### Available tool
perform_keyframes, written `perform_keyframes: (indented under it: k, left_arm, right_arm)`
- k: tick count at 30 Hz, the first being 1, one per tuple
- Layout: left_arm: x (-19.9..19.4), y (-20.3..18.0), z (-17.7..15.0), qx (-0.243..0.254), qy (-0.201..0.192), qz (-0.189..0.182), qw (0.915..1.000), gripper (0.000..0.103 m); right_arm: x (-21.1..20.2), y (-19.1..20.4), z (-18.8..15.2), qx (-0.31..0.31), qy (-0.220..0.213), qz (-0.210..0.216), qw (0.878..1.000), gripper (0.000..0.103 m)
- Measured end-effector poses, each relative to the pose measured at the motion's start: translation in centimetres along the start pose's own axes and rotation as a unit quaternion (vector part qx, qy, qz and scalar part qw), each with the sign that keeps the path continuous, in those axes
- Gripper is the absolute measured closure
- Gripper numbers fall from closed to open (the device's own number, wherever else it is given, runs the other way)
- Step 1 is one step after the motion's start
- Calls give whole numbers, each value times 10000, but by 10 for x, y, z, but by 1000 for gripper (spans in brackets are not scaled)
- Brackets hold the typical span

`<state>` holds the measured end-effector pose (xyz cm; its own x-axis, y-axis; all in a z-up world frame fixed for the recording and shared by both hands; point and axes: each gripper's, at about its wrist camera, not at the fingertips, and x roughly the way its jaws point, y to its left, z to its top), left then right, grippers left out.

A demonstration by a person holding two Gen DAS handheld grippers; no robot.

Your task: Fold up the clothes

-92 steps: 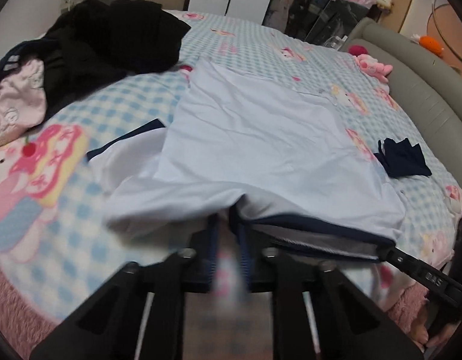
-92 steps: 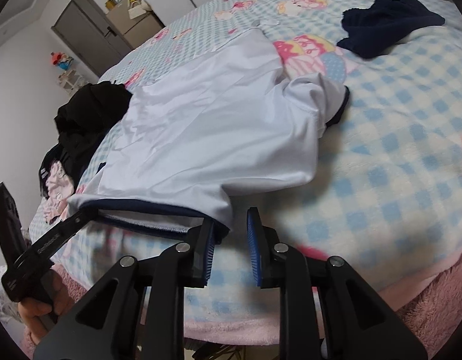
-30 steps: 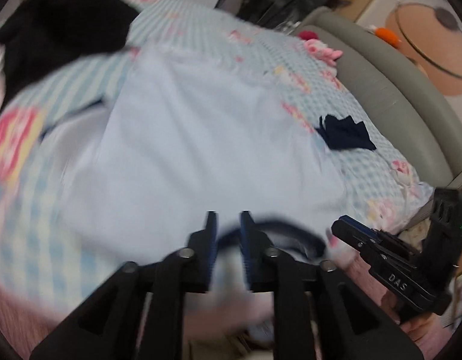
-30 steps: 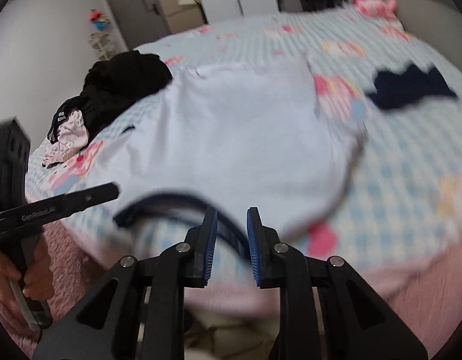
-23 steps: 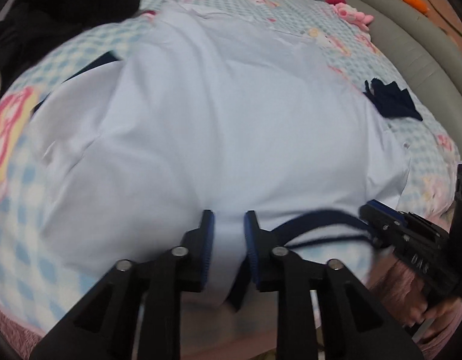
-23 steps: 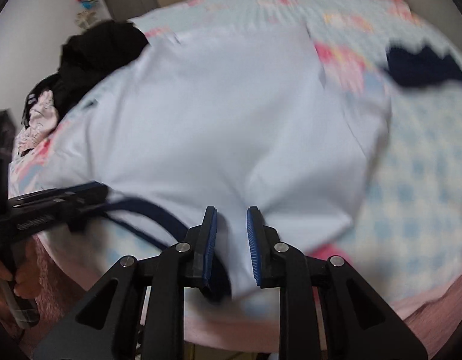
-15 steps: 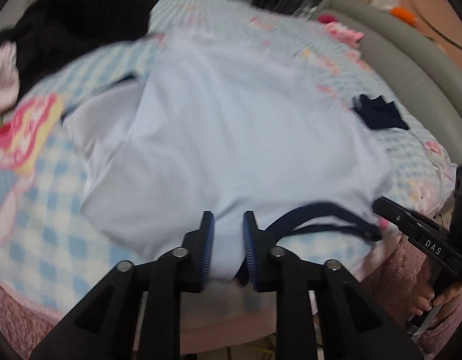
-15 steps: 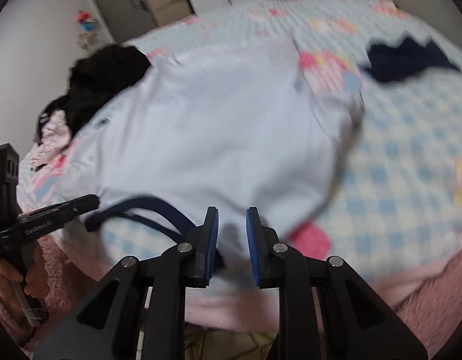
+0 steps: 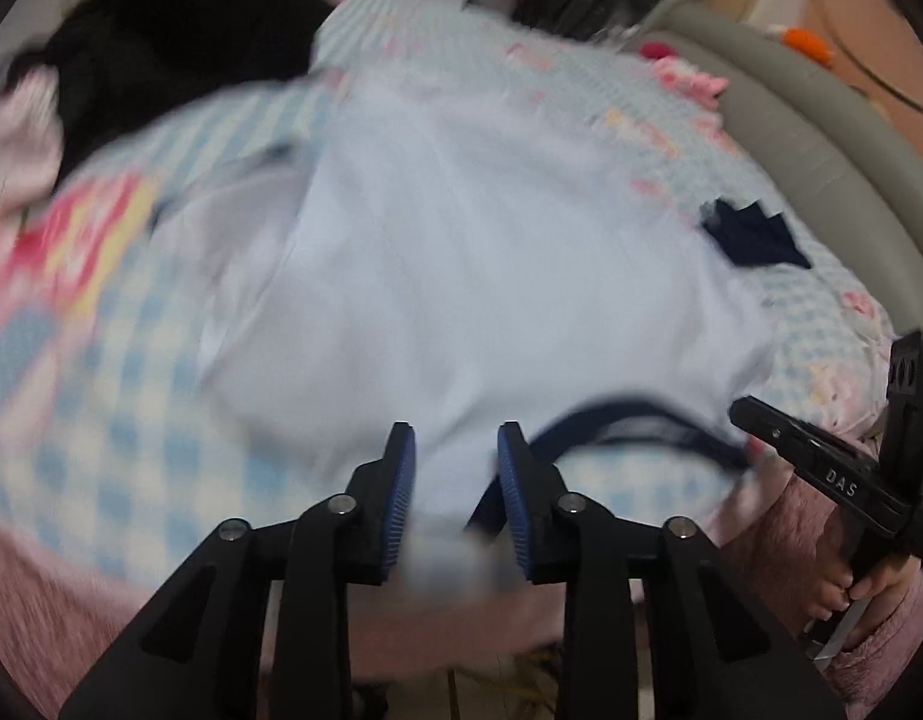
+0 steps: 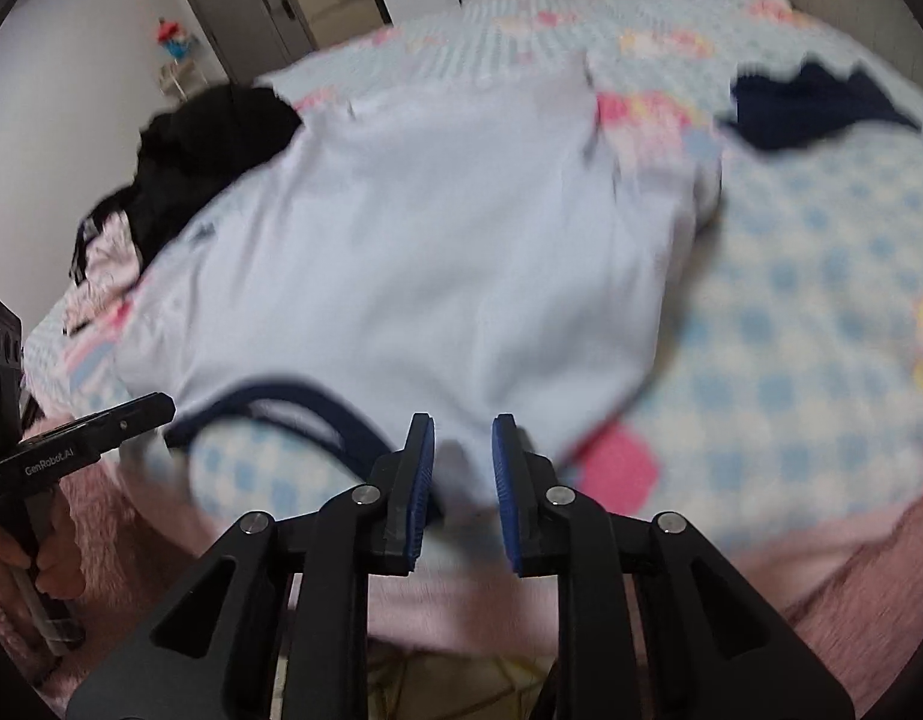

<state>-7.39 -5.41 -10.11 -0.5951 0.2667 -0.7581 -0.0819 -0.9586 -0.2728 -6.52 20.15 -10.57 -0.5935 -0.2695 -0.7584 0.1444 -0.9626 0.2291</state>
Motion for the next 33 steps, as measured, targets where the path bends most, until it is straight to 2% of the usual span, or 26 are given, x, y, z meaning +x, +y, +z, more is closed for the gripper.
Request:
perform_keyframes:
  k: [3, 5, 8, 9, 12, 14, 16, 18, 21, 23, 24, 25, 26, 29, 31, 33]
  left_arm:
    - [10, -27, 20, 387, -90, -134, 9991, 67]
    - [28, -39, 28, 474, 86, -210, 9986, 64]
    - [60, -47, 26, 601, 763, 390, 9945, 66]
    - [61, -52, 25, 640, 763, 429, 9941, 66]
    - [46, -77, 31, 783, 428, -79, 9960, 66]
    - [39, -105, 39, 989, 179, -415, 9941, 66]
    - [44, -134, 49, 1080, 168, -925, 9897, 66]
    - [58, -163, 54, 1203, 280, -1197, 9851, 64]
    - [86, -201, 49, 1423, 628, -1333, 9788, 52]
    - [97, -215, 44, 1598, 655, -1157, 9782, 51]
    - [102, -221, 41, 1688, 643, -1040, 9780, 54]
    - [104, -222, 37, 1731, 590, -883, 9792, 84]
    - [102, -217, 35, 1646, 544, -810, 9815, 94]
    - [93, -175, 45, 478, 356, -1197, 9910, 94]
    - [89, -140, 51, -288, 191, -1344, 9903, 94]
    - [88, -113, 53, -761, 77, -1283, 9888, 94]
  right_arm:
    - [-3, 14, 24, -191, -287, -68, 9994, 81]
    - [5, 17, 33, -219, -229, -157, 9994, 80]
    - [4, 0, 29, 100, -166, -273, 9994, 80]
    - [-5, -11, 25, 257, -264, -370, 9986, 80]
    - [-33, -45, 15, 725, -530, -667, 9937, 80]
    - [-43, -69, 16, 1015, -561, -892, 9892, 80]
    - [-44, -86, 21, 1180, -533, -975, 9868, 80]
    - [-43, -98, 25, 1305, -558, -992, 9849, 80]
    - [-44, -101, 22, 1340, -661, -1014, 9836, 80]
    - [-43, -104, 16, 1344, -609, -1044, 9835, 80]
    - [-41, -106, 14, 1396, -562, -1006, 9835, 80]
    - [-41, -109, 12, 1454, -526, -935, 9835, 80]
    - [-41, -112, 11, 1513, -507, -808, 9839, 80]
    - [-39, -112, 15, 1540, -455, -340, 9864, 80]
    - [-34, -109, 21, 1492, -363, 29, 9881, 80]
    - [-21, -106, 35, 1367, -184, 370, 9898, 76]
